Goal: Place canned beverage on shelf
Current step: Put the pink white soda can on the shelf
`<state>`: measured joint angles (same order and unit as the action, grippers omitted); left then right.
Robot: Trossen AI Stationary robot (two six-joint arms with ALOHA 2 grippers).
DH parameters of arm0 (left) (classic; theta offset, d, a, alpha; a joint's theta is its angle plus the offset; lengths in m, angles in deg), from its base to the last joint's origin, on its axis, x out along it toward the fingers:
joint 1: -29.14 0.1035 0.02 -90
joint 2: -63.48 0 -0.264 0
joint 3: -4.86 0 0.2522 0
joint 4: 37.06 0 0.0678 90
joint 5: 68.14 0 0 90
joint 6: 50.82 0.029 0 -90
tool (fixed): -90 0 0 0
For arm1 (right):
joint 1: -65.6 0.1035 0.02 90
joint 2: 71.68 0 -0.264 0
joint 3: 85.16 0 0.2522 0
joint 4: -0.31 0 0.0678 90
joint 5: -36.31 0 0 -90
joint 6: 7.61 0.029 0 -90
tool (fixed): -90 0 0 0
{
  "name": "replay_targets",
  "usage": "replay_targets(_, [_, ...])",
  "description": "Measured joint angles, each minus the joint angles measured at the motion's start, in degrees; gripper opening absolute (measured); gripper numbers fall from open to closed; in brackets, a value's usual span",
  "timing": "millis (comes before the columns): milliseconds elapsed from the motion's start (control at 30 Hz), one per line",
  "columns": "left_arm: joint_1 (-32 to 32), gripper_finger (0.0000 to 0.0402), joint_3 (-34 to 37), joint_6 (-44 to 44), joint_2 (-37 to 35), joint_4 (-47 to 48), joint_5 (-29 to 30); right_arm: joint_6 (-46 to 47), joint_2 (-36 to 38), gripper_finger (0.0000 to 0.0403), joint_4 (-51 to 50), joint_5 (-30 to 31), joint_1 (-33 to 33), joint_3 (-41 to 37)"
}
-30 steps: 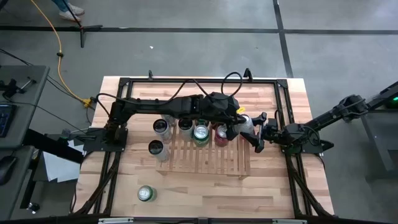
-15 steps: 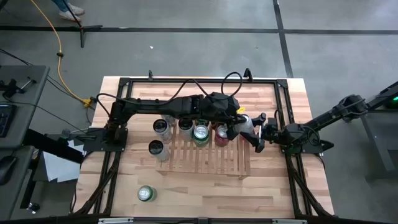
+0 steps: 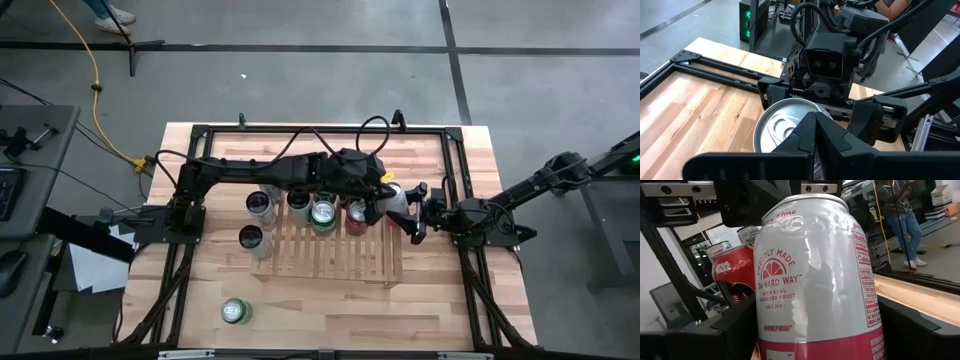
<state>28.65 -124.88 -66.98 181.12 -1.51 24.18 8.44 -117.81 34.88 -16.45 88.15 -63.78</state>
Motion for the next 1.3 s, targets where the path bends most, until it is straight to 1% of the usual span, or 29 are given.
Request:
replay_targets(367, [-0.1,0.0000,0.1,-0.5,0.2,-1.6,-1.9,-2.6,0.1,0.0327,-0.1,-0.1,0.0,0.0])
replay_targets(467, [-0.3,0.0000,0.0,-0.2,0.9,-2.9,-2.3,-3.1,0.0,0.0343,-0.4,0.0,0.0,0.0])
replay_targets(633, [-0.8,0.0000,0.0,-1.2,2.0,-4.0,-4.2,-3.1,0.0,0.0387,-0.8,-0.1,0.0,0.0])
replay_targets(700, [-1.0,0.0000,0.0,-1.3,1.8,-3.4,-4.0,-3.1,0.0,0.0396,-1.1,-0.3,0.0,0.0])
replay_targets(1000, [-0.8,0.0000,0.0,-1.3,1.9,-4.0,-3.8,-2.7,0.3,0.0395,-0.3,-0.9,0.0,0.1])
replay_targets(1300, [-0.7,0.0000,0.0,-1.3,1.9,-4.0,-3.5,-2.6,2.8,0.0399,-1.6,-1.8,0.0,0.1])
